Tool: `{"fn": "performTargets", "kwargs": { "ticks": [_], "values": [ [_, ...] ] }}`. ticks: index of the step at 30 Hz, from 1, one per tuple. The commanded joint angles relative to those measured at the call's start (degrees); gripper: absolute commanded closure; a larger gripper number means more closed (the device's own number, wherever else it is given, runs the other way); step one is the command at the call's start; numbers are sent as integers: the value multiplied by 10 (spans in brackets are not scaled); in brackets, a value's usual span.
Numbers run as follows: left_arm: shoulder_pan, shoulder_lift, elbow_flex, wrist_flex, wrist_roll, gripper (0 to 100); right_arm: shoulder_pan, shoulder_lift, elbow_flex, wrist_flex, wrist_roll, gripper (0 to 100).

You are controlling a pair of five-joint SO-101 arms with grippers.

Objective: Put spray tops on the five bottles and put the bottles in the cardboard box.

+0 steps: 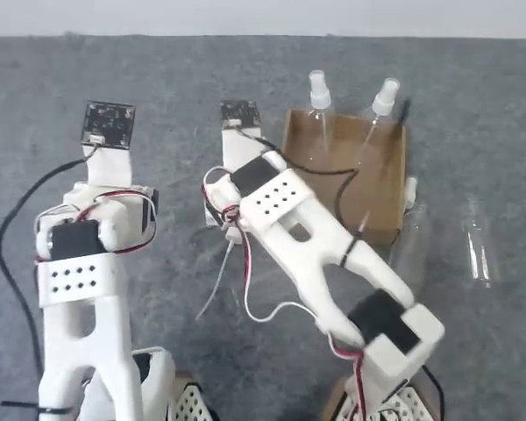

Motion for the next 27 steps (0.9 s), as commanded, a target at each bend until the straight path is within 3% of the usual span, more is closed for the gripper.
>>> {"fn": "performTargets", "kwargs": {
  "ticks": [1,6,16,18,22,27],
  "values": [
    [3,-1,-1,-9,-4,840,1,-94,-38,62,157,923],
    [4,-1,3,-10,-4,840,-4,-161,-40,134,308,929],
    [4,-1,4,-10,-4,840,21,-351,-40,302,393,928],
    [4,-1,4,-10,-4,840,75,-373,-34,314,408,928],
    [20,-1,7,-8,-4,840,264,-378,-34,311,460,913],
    [38,-1,18,-11,-4,840,475,-336,-17,303,546,781]
  ]
}}
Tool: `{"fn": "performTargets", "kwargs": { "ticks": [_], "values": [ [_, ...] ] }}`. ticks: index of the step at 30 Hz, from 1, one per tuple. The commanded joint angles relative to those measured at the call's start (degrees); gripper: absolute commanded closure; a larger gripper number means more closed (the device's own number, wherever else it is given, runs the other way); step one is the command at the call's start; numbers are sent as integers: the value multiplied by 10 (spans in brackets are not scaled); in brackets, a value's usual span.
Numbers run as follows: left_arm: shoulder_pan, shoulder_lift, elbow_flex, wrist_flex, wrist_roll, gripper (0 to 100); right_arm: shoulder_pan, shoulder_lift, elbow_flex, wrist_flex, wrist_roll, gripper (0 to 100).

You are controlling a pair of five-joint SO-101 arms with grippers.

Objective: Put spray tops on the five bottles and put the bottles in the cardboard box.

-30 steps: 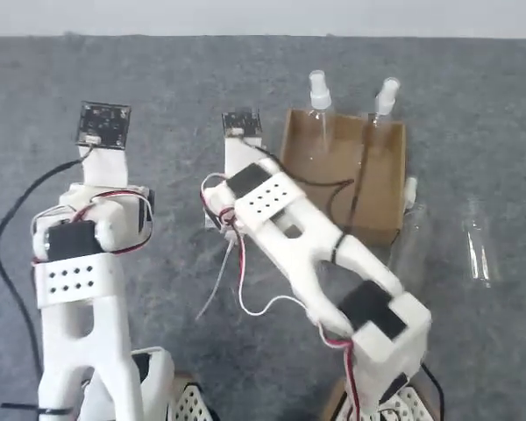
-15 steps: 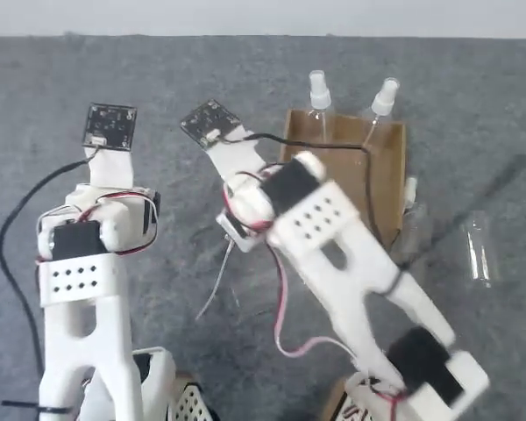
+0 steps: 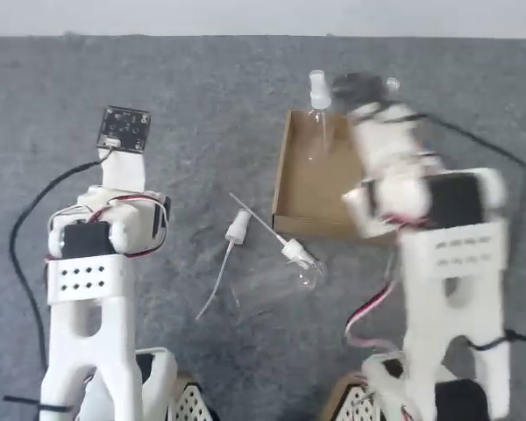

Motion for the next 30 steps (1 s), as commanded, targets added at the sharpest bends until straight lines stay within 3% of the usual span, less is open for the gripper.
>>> {"fn": "performTargets", "kwargs": {
  "ticks": [1,10,16,21,30],
  "values": [
    [11,-1,-6,-11,-4,840,191,35,-11,11,80,757],
    [29,-1,3,-10,2,841,303,228,2,-108,94,731],
    [32,-1,10,-12,14,841,342,287,4,-121,131,731],
    [32,-1,11,-12,15,841,307,297,5,-121,131,731],
    [32,-1,12,-13,15,841,207,301,25,-141,27,731]
  ]
}}
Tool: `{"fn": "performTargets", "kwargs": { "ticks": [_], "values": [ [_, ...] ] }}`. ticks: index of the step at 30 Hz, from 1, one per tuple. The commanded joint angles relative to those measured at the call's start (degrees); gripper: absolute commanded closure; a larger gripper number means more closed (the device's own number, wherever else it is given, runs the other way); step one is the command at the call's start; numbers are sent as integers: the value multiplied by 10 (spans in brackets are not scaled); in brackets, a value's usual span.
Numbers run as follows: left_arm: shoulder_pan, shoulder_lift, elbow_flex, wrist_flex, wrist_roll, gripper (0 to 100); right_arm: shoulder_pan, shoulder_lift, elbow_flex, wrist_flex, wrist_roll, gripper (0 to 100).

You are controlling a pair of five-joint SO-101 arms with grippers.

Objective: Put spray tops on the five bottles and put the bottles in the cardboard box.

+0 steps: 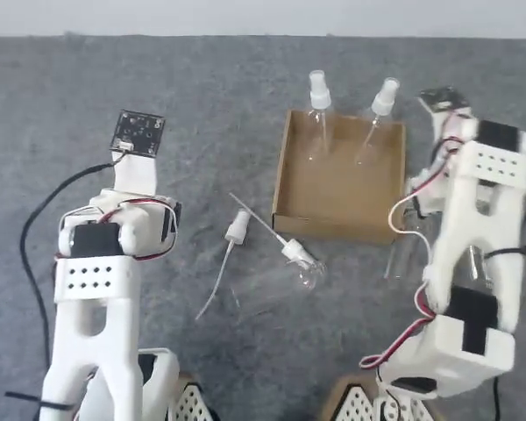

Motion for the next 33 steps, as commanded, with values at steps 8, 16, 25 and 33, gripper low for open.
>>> {"fn": "performTargets", "kwargs": {
  "ticks": [8,16,25,33],
  "values": [
    [4,-1,17,-45,5,841,-46,-50,175,-144,-104,731],
    [4,-1,16,-45,5,841,-19,-54,263,-199,-99,731],
    [34,-1,17,-33,5,841,-14,-95,253,-198,-99,731],
    [34,-2,17,-33,5,841,23,-81,230,-176,-89,731]
  ]
}}
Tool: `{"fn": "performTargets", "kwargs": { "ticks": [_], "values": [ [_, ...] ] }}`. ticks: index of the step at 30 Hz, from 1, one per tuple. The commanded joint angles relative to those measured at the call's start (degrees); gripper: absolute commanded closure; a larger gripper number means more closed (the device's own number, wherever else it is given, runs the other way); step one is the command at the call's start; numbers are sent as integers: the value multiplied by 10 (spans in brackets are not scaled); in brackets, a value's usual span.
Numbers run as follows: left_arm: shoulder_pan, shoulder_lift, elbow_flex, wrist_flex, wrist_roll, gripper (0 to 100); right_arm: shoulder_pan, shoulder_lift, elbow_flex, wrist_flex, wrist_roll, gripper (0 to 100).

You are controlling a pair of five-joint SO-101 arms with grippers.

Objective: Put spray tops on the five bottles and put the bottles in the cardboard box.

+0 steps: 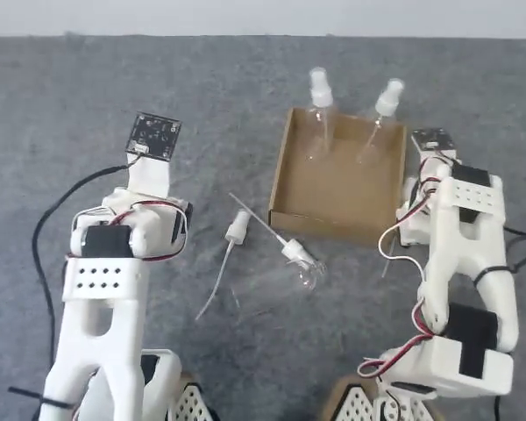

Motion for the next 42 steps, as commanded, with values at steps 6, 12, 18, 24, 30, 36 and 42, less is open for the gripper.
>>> {"fn": "performTargets", "kwargs": {
  "ticks": [6,12,18,24,30,36,42],
  "values": [
    [0,-2,-7,-1,5,841,92,38,-36,-15,42,744],
    [0,-2,-7,-1,5,841,171,69,-38,-73,77,801],
    [0,-2,-6,-1,5,841,206,85,-105,-63,74,801],
    [0,-2,-6,-1,5,841,195,90,-169,9,73,749],
    [0,-2,-6,-1,5,841,162,88,-195,41,66,684],
    [0,-2,-4,-4,4,841,88,91,-300,98,-9,685],
    [0,-2,-3,-4,4,841,-7,125,-341,86,-94,685]
  ]
}}
